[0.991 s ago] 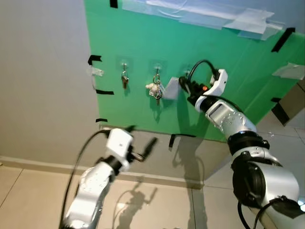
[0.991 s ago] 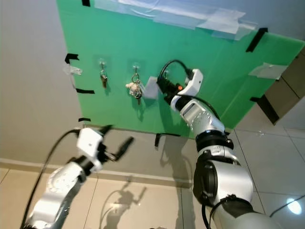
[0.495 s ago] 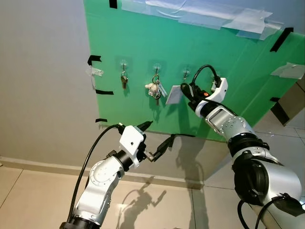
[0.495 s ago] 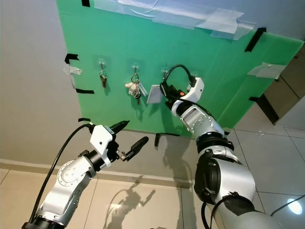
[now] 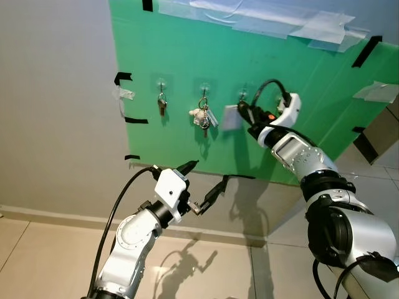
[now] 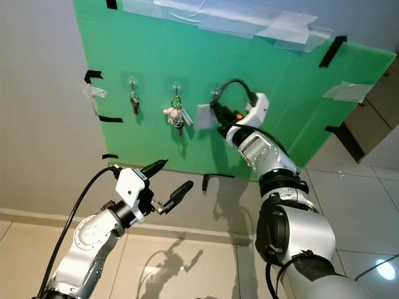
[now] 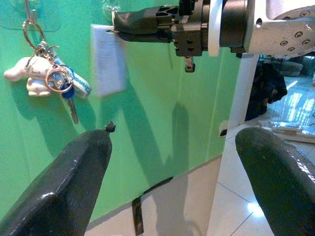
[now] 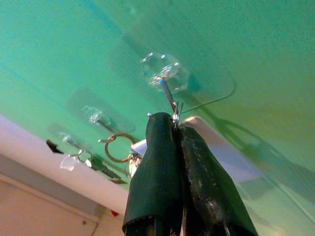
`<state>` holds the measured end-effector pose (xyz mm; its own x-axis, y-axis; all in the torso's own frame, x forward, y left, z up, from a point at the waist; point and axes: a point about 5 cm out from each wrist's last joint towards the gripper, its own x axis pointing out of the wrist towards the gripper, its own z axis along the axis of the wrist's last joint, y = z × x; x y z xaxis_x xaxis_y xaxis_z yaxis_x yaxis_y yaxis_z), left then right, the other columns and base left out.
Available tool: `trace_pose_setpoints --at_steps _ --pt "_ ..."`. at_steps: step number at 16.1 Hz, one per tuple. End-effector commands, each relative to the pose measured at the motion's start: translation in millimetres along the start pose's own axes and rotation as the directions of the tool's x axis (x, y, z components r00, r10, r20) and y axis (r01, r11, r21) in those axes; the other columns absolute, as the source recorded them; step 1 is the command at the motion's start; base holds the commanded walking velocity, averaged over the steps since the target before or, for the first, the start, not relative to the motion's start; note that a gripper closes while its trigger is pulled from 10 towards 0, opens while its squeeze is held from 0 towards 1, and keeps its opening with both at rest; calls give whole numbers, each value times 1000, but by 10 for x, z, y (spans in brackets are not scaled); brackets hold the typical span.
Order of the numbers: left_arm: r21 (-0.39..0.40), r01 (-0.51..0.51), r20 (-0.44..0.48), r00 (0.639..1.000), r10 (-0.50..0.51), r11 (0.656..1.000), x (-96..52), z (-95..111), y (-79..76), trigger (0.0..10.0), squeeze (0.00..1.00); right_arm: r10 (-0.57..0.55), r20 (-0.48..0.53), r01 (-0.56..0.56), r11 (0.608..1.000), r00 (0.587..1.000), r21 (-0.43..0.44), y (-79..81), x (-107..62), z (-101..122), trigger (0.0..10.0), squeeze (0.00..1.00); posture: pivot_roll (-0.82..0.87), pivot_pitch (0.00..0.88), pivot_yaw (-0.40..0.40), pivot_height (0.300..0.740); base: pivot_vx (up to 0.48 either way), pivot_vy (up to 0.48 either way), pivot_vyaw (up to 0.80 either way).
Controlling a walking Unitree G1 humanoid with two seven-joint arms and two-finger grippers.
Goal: Hang keys on a hook
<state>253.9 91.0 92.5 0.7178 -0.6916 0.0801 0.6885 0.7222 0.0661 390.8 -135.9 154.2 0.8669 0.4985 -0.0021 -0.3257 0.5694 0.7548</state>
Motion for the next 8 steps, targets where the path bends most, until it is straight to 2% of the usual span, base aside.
trace_pose_setpoints --at_steps 1,4,8 --pt "-5 13 -6 1000 -13 1000 13 -31 -52 10000 0 23 -5 -23 999 1000 -31 53 13 65 10000 0 103 0 -117 740 0 0 0" --pt "-39 7 17 1000 -6 999 23 -39 -61 10000 0 -18 -64 15 999 998 -41 -29 -19 -70 10000 0 96 0 -117 740 0 0 0" --pt "-29 0 26 1000 1 1000 39 -34 -64 10000 0 46 -105 -54 995 993 -80 93 24 -97 10000 0 88 0 -113 740 0 0 0"
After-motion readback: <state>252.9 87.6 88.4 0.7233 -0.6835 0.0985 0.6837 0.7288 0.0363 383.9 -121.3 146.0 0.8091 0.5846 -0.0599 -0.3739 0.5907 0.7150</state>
